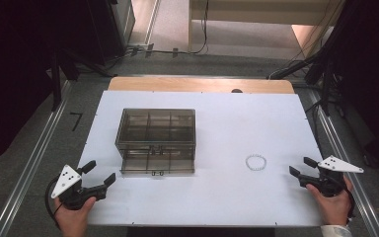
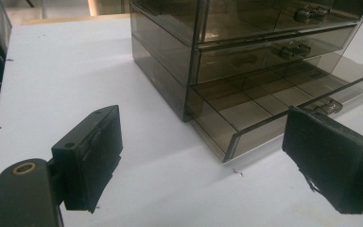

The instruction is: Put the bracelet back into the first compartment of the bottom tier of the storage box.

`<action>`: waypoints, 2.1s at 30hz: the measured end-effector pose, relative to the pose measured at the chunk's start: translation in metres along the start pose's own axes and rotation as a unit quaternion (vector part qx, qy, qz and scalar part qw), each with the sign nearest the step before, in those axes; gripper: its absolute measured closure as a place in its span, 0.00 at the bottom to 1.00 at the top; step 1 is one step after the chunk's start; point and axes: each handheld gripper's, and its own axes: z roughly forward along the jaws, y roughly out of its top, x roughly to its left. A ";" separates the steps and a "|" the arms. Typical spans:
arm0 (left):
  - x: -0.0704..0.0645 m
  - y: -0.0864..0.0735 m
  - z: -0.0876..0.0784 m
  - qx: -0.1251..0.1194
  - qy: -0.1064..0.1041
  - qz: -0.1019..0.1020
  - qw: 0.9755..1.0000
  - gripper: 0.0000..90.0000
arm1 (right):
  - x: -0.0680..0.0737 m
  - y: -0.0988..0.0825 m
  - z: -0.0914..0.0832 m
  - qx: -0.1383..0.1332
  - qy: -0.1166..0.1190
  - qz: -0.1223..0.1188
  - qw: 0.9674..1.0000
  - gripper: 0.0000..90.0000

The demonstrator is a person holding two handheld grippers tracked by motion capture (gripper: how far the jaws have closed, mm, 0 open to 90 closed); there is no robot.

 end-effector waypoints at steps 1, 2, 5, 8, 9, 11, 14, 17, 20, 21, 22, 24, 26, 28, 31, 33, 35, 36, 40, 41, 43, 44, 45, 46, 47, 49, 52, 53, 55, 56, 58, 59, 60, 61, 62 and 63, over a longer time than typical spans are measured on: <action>0.000 0.000 0.000 0.000 0.000 0.000 1.000 0.15 | 0.000 0.000 0.000 0.000 0.000 0.000 1.000 0.31; 0.000 0.000 0.000 0.001 -0.002 0.001 1.000 0.16 | 0.000 0.000 0.000 0.000 0.000 -0.003 1.000 0.31; -0.002 0.001 0.001 0.005 0.005 0.008 1.000 0.21 | 0.001 0.000 0.001 0.001 0.002 -0.002 1.000 0.31; -0.001 0.001 0.001 0.006 -0.002 0.007 1.000 0.21 | 0.000 0.000 0.000 0.000 0.001 -0.002 1.000 0.30; -0.001 0.001 0.001 0.005 -0.001 0.006 1.000 0.21 | 0.000 0.000 0.000 0.000 0.001 0.000 1.000 0.30; -0.001 0.000 0.000 -0.003 0.008 0.001 1.000 0.21 | 0.000 0.000 0.000 0.000 0.001 0.000 1.000 0.30; 0.000 0.000 -0.001 -0.005 0.003 -0.002 1.000 0.20 | 0.000 0.000 0.000 -0.001 0.001 -0.002 1.000 0.30; 0.000 0.000 -0.001 -0.009 0.009 -0.003 1.000 0.18 | 0.000 0.000 0.001 0.001 0.002 -0.002 1.000 0.30; 0.001 -0.001 -0.002 -0.011 0.005 -0.008 1.000 0.18 | 0.001 0.000 0.000 0.001 0.001 -0.003 1.000 0.31; 0.001 -0.001 -0.002 -0.011 0.006 -0.009 1.000 0.18 | 0.001 0.000 0.000 0.002 0.001 -0.004 1.000 0.32; 0.001 -0.001 -0.002 -0.011 0.006 -0.009 1.000 0.18 | 0.001 0.000 0.000 0.002 0.001 -0.004 1.000 0.32; 0.001 -0.001 -0.002 -0.009 0.007 -0.009 1.000 0.18 | 0.001 0.000 0.000 0.001 0.002 -0.005 1.000 0.32; 0.001 0.000 -0.001 -0.008 0.008 -0.009 1.000 0.18 | 0.001 0.001 0.000 0.003 0.004 -0.002 1.000 0.33; 0.001 0.000 -0.001 -0.007 0.008 -0.008 1.000 0.18 | 0.001 0.001 0.000 0.002 0.004 -0.002 1.000 0.34; 0.001 0.000 -0.001 -0.006 0.009 -0.007 1.000 0.18 | 0.001 0.001 0.000 0.003 0.005 -0.003 1.000 0.34; 0.001 0.000 -0.001 -0.005 0.008 -0.009 1.000 0.18 | 0.000 0.001 0.001 0.003 0.009 -0.003 1.000 0.34; 0.001 0.000 0.000 -0.005 0.008 -0.008 1.000 0.18 | 0.001 0.002 0.002 0.001 0.012 -0.002 1.000 0.34; 0.001 0.000 0.000 -0.005 0.008 -0.008 1.000 0.18 | 0.001 0.002 0.002 0.001 0.012 -0.001 1.000 0.34; 0.001 0.000 -0.001 -0.004 0.008 -0.009 1.000 0.18 | 0.005 0.005 0.006 -0.001 0.019 -0.004 1.000 0.34; 0.001 0.000 -0.001 -0.004 0.008 -0.009 1.000 0.18 | 0.007 0.006 0.007 0.003 0.021 -0.004 1.000 0.34; 0.001 0.000 -0.001 -0.004 0.008 -0.009 1.000 0.18 | 0.010 0.008 0.011 0.008 0.023 -0.010 1.000 0.35; 0.001 0.000 -0.001 -0.005 0.007 -0.008 1.000 0.18 | 0.012 0.009 0.012 0.011 0.023 -0.012 1.000 0.35; 0.001 0.000 -0.001 -0.005 0.007 -0.008 1.000 0.18 | 0.012 0.009 0.013 0.012 0.024 -0.015 1.000 0.35; 0.001 0.000 -0.001 -0.004 0.007 -0.008 1.000 0.18 | 0.013 0.010 0.014 0.014 0.024 -0.018 0.999 0.35; 0.001 0.000 -0.001 -0.004 0.007 -0.009 1.000 0.18 | 0.014 0.010 0.015 0.017 0.025 -0.014 0.999 0.35; 0.001 0.000 -0.001 -0.004 0.007 -0.008 1.000 0.18 | 0.013 0.011 0.015 0.017 0.027 -0.013 0.999 0.35; 0.001 0.000 0.000 -0.005 0.007 -0.009 1.000 0.18 | 0.013 0.011 0.015 0.014 0.029 -0.011 0.999 0.35; 0.001 0.000 0.000 -0.004 0.007 -0.009 1.000 0.18 | 0.015 0.012 0.017 0.013 0.031 -0.010 0.999 0.35; 0.001 0.000 0.000 -0.003 0.007 -0.008 1.000 0.18 | 0.016 0.014 0.020 0.015 0.035 -0.012 0.999 0.36; 0.001 0.000 0.000 -0.003 0.007 -0.008 1.000 0.18 | 0.016 0.014 0.020 0.015 0.035 -0.012 0.999 0.36; 0.001 0.000 0.000 -0.004 0.007 -0.008 1.000 0.18 | 0.020 0.017 0.024 0.020 0.037 -0.016 0.999 0.36; 0.001 0.000 0.000 -0.004 0.007 -0.008 1.000 0.18 | 0.021 0.018 0.026 0.021 0.038 -0.018 0.999 0.36; 0.001 0.000 0.000 -0.004 0.007 -0.008 1.000 0.18 | 0.021 0.018 0.026 0.021 0.038 -0.018 0.999 0.36; 0.001 0.000 0.000 -0.005 0.007 -0.010 1.000 0.18 | 0.022 0.020 0.028 0.022 0.039 -0.017 0.999 0.37; 0.001 0.000 0.000 -0.005 0.007 -0.010 1.000 0.18 | 0.022 0.020 0.029 0.023 0.040 -0.017 0.999 0.37; 0.001 0.000 0.000 -0.005 0.007 -0.010 1.000 0.18 | 0.023 0.021 0.030 0.023 0.041 -0.016 0.999 0.37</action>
